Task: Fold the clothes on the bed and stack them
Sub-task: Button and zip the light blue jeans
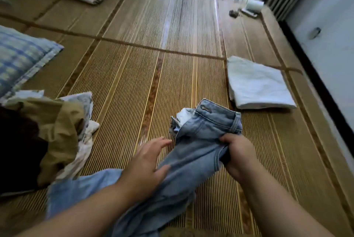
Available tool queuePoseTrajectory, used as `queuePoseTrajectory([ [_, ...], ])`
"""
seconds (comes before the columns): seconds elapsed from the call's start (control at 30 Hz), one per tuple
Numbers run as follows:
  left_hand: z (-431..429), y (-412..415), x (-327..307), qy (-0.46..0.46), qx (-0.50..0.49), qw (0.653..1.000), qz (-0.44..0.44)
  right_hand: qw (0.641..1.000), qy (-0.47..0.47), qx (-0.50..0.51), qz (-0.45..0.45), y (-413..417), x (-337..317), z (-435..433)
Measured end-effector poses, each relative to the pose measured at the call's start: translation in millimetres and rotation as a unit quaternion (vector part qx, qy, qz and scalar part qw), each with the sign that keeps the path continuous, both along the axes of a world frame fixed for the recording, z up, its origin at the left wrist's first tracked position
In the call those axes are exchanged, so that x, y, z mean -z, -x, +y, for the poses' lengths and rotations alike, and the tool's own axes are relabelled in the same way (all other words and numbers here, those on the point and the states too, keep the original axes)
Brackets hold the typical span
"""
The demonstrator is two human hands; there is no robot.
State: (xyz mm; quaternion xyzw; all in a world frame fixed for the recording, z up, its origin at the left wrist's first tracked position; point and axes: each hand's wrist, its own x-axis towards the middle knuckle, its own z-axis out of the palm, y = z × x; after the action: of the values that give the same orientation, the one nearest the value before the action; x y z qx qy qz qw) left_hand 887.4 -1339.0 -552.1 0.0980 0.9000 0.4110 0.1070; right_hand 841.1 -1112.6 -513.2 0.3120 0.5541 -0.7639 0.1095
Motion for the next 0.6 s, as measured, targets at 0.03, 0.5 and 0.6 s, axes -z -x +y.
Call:
queuePoseTrajectory([
  [0.03,-3.2,12.6,-21.1,-0.005,-0.017,1.0,0.004,0.999,0.003,-0.007,0.031,9.4,-28.0,0.2],
  [0.5,-53.2,106.5,-351.6,0.176,-0.05,0.958,0.222,0.928,-0.1,-0.101,0.345,58.3,-422.9,-29.6],
  [0.6,-72.6,104.8,-414.7,0.184,-0.064,0.944,0.267,0.909,-0.123,-0.097,0.386,46.8,-486.0,-30.3],
])
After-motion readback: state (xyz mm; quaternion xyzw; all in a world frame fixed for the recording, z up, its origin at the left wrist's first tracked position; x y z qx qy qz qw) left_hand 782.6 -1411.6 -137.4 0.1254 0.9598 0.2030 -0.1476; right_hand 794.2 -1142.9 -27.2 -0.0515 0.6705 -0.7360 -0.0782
